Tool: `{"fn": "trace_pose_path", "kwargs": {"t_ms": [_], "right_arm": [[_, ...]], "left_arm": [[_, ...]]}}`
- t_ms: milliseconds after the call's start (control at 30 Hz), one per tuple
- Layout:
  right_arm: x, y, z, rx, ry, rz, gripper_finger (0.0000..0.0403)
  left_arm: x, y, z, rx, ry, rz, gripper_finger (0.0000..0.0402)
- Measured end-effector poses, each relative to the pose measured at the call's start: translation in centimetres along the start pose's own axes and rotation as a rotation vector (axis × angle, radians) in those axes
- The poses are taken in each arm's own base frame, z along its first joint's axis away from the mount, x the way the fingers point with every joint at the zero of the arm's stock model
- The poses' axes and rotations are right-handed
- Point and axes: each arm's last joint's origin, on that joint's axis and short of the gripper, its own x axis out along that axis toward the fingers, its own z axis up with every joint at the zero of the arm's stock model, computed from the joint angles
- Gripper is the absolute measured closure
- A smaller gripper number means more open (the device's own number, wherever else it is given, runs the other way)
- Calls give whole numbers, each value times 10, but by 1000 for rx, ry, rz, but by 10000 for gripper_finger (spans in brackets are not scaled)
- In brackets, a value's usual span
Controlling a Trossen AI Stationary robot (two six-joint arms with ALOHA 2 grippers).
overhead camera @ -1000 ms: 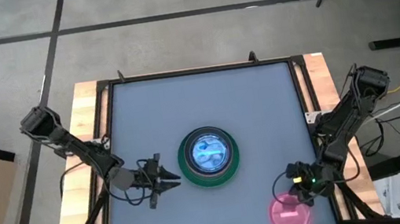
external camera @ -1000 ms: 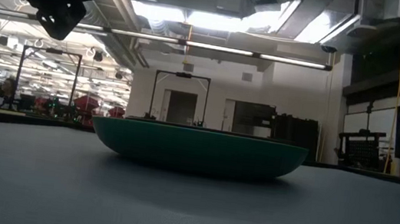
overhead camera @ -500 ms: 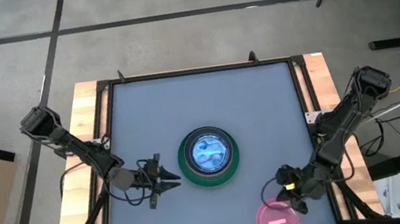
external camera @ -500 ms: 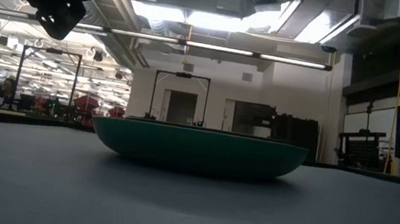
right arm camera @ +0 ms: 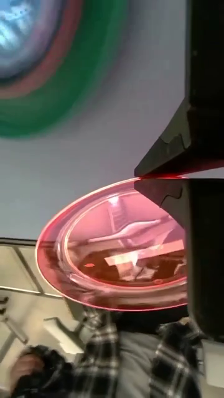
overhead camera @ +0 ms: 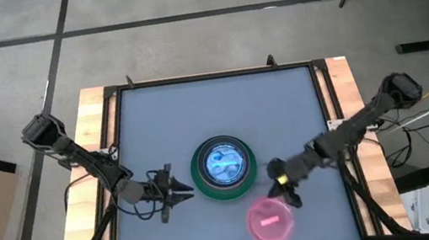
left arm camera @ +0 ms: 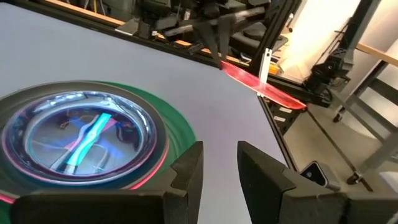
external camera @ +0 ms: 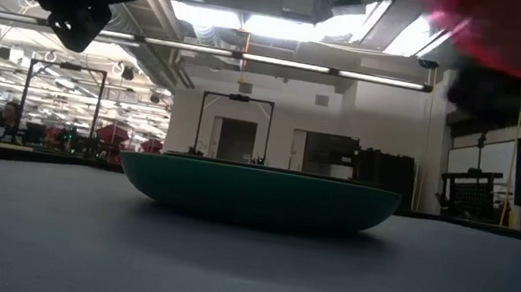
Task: Stack plastic plates
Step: Stack the light pink plate on top of the blue plate
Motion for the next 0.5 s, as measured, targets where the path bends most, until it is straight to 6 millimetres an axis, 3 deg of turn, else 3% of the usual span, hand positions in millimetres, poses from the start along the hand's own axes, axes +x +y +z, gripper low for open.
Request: {"fn": "trace_pose_path", "kwargs": {"t_ms": [300,500], "right_arm": [[-27,-53,70,33,-195,-86,403],[-47,-89,92,120,-298,-181,403]], "left_arm": [[0,0,0,8,-4,8,310],[0,1,1,8,-15,29,310]]}}
